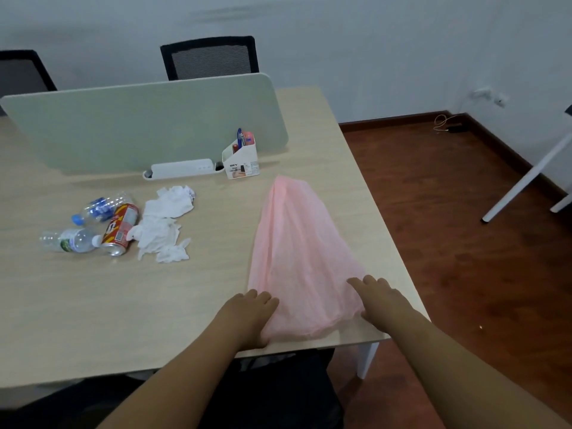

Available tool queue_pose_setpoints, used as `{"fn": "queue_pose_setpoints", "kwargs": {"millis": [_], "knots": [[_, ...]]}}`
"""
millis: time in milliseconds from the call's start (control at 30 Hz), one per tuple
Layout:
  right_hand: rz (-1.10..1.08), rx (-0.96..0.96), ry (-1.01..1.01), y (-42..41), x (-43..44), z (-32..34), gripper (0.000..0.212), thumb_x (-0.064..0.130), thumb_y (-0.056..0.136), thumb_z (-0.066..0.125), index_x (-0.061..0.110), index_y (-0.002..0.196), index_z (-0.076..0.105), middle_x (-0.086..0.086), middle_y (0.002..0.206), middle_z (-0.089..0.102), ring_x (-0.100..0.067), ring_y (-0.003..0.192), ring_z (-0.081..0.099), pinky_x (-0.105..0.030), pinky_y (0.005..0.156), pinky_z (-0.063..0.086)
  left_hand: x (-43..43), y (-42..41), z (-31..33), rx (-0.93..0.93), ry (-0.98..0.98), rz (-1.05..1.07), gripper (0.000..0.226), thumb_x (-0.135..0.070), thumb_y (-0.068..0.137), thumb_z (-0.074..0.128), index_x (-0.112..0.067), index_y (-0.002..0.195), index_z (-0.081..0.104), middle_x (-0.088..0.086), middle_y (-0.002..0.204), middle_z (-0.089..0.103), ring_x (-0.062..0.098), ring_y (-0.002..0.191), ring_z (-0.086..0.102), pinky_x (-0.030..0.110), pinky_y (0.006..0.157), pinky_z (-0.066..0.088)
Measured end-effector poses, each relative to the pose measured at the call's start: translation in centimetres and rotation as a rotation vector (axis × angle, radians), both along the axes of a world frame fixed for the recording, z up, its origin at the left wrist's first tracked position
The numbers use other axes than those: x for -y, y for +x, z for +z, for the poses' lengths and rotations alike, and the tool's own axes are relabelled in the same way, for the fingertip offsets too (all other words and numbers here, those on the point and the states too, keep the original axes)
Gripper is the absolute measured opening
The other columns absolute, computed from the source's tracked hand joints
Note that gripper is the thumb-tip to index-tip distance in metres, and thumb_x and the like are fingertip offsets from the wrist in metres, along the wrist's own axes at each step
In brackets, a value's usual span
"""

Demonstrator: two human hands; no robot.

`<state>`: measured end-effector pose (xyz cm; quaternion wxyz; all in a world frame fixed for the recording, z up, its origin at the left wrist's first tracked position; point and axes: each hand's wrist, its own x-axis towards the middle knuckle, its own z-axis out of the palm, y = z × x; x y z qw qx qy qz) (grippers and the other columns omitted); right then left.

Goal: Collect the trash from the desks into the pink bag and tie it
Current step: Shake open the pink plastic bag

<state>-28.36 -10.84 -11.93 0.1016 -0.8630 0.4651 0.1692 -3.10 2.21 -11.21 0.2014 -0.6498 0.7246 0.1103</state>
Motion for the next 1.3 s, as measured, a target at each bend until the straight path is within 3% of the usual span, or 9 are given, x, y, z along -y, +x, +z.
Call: {"fn": "queue_pose_setpoints", "kwargs": {"millis": [167,333,500,667,833,967,1100,1200,1300], "knots": [[0.035,0.048,-0.048,-0.4,-0.7,-2.1,0.030,0.011,0.092,0.047,0.022,0.121,0.051,-0.003,0.115,0.052,-0.022,0.103,0.051,-0.033,0.083,0.045,0.1,-0.4,-0.2,0.036,-0.008,-0.015,0.025,-0.016,0.095,0.045,-0.011,0.117,0.055,0.011,0.120,0.055,0.032,0.106,0.053,0.038,0.074,0.039],[0.067,0.062,-0.063,-0.3,-0.4,-1.0,0.014,0.014,0.096,0.043,0.025,0.099,0.053,0.004,0.102,0.057,-0.019,0.092,0.054,-0.034,0.083,0.038,0.8,0.8,1.5,-0.142,-0.152,0.259,0.015,-0.019,0.098,0.039,-0.012,0.102,0.052,0.010,0.106,0.061,0.030,0.095,0.058,0.036,0.068,0.043],[-0.150,0.577,0.180,3.0,2.7,5.7,0.033,0.021,0.092,0.062,0.020,0.063,0.047,0.007,0.068,0.054,-0.021,0.073,0.052,-0.031,0.065,0.040,1.5,3.0,6.8,-0.286,-0.571,0.619,0.014,-0.020,0.099,0.037,-0.015,0.091,0.047,0.004,0.090,0.055,0.026,0.082,0.055,0.037,0.064,0.047],[-0.133,0.975,0.181,9.1,3.8,14.8,0.031,0.024,0.091,0.064,0.004,0.068,0.057,-0.004,0.064,0.053,-0.018,0.059,0.044,-0.025,0.051,0.031,-0.1,6.8,15.0,-0.233,-0.959,0.853,0.015,-0.019,0.100,0.037,-0.020,0.099,0.052,0.000,0.087,0.054,0.024,0.081,0.051,0.037,0.063,0.041],[-0.076,1.277,0.305,17.0,-0.2,22.3,0.026,0.025,0.096,0.057,0.005,0.080,0.064,-0.003,0.074,0.057,-0.014,0.065,0.047,-0.028,0.059,0.037,-6.0,11.8,22.3,-0.104,-1.104,0.950,0.017,-0.021,0.100,0.036,-0.018,0.109,0.050,0.017,0.093,0.064,0.038,0.080,0.058,0.036,0.063,0.034],[0.042,1.324,0.341,23.0,-5.5,26.5,0.020,0.026,0.096,0.055,0.009,0.090,0.064,-0.003,0.081,0.061,-0.015,0.070,0.051,-0.028,0.063,0.040,-12.7,15.2,27.4,-0.040,-1.269,1.030,0.025,-0.033,0.105,0.031,-0.016,0.108,0.050,0.016,0.089,0.061,0.031,0.071,0.045,0.036,0.061,0.031],[0.144,1.340,0.339,29.1,-12.5,29.9,0.014,0.021,0.094,0.052,0.013,0.086,0.061,-0.003,0.081,0.062,-0.016,0.071,0.052,-0.027,0.060,0.040,-21.5,17.9,31.0,0.013,-1.394,1.063,0.027,-0.035,0.104,0.033,-0.015,0.108,0.051,0.018,0.093,0.062,0.036,0.079,0.053,0.038,0.063,0.037],[0.240,1.258,0.308,33.0,-18.4,31.3,0.017,0.021,0.092,0.050,0.006,0.089,0.057,-0.005,0.080,0.059,-0.020,0.071,0.050,-0.028,0.056,0.036,-29.2,19.9,32.0,0.098,-1.411,1.080,0.028,-0.040,0.102,0.037,-0.017,0.104,0.053,0.016,0.093,0.064,0.037,0.082,0.057,0.040,0.063,0.041],[0.337,1.156,0.282,36.1,-24.6,31.5,0.013,0.023,0.095,0.048,0.015,0.085,0.051,0.001,0.074,0.049,-0.021,0.072,0.044,-0.029,0.051,0.029,-36.8,21.4,31.8,0.158,-1.361,1.108,0.031,-0.048,0.100,0.041,-0.019,0.098,0.052,0.008,0.085,0.061,0.033,0.078,0.054,0.037,0.060,0.039]]}}
